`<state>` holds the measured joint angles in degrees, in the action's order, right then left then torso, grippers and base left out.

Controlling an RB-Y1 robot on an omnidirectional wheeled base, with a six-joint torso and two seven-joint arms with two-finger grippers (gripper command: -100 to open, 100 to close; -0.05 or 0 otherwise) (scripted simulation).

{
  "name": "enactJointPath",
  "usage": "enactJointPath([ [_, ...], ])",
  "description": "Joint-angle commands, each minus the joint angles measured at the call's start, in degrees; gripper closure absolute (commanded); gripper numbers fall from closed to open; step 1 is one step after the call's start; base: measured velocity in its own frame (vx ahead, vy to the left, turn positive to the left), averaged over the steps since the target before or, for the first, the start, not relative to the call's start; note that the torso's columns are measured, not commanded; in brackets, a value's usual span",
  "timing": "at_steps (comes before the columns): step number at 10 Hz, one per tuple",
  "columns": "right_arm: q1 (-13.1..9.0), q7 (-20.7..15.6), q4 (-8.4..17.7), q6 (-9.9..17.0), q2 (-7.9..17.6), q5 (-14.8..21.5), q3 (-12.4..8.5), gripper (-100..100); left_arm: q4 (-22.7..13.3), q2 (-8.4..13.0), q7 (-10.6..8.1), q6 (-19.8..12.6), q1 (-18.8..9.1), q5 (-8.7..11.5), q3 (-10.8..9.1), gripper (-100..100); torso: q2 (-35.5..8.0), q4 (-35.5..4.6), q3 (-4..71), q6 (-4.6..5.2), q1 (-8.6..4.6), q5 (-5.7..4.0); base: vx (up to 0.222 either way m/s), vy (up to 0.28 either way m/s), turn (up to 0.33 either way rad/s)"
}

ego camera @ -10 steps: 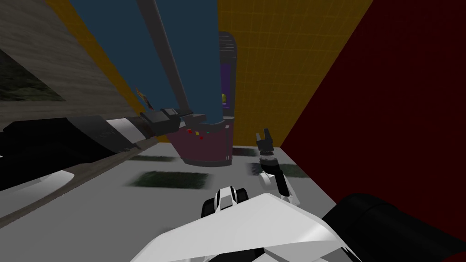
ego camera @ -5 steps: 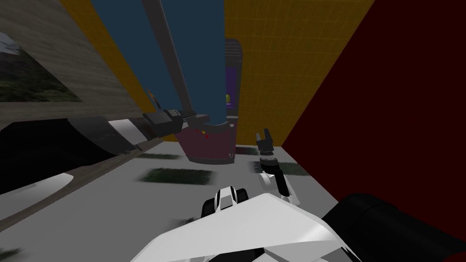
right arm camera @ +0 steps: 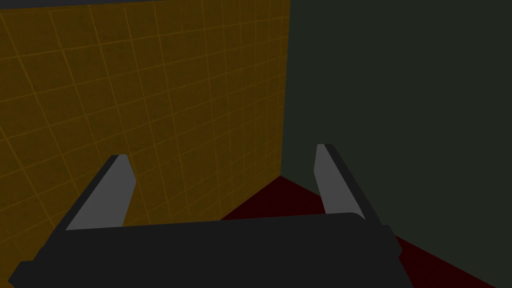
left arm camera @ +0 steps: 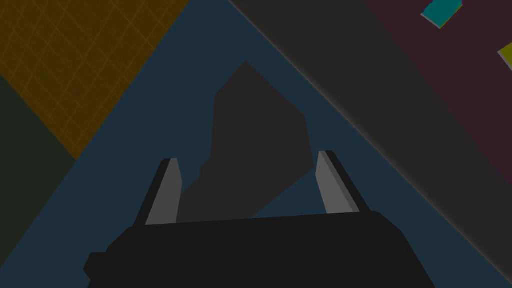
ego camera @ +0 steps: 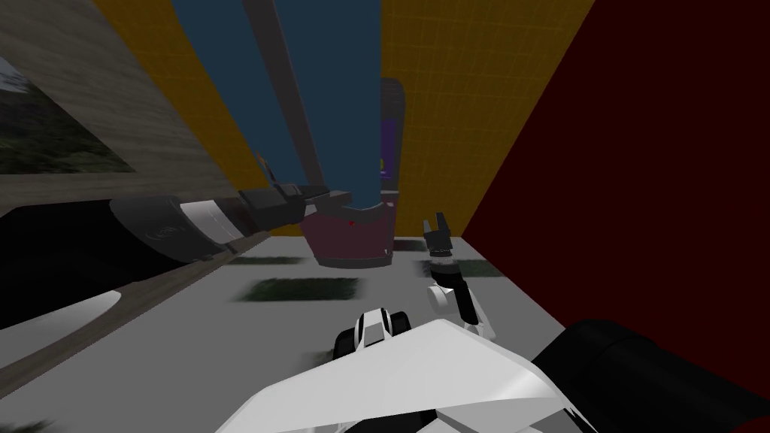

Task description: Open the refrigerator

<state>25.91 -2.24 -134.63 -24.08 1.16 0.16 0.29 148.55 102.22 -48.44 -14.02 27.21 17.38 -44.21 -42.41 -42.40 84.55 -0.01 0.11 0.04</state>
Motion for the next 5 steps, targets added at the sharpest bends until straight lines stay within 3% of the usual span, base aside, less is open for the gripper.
enactJointPath([
  [1, 0.0, 0.0, 0.0, 0.0, 0.0, 0.0, 0.0, 0, 0.3, -0.4, -0.17, 2.1, 0.4, -0.1, -0.57, 100, 0.2, 0.0, 0.2, -0.03, -0.15, -0.06, -0.118, 0.310, -0.100],
  [5, 0.0, 0.0, 0.0, 0.0, 0.0, 0.0, 0.0, 0, 0.9, -0.6, -0.93, 6.0, 1.0, -0.7, -1.24, 100, 0.4, 0.1, 0.3, 0.01, -0.09, -0.05, -0.101, 0.308, -0.110],
])
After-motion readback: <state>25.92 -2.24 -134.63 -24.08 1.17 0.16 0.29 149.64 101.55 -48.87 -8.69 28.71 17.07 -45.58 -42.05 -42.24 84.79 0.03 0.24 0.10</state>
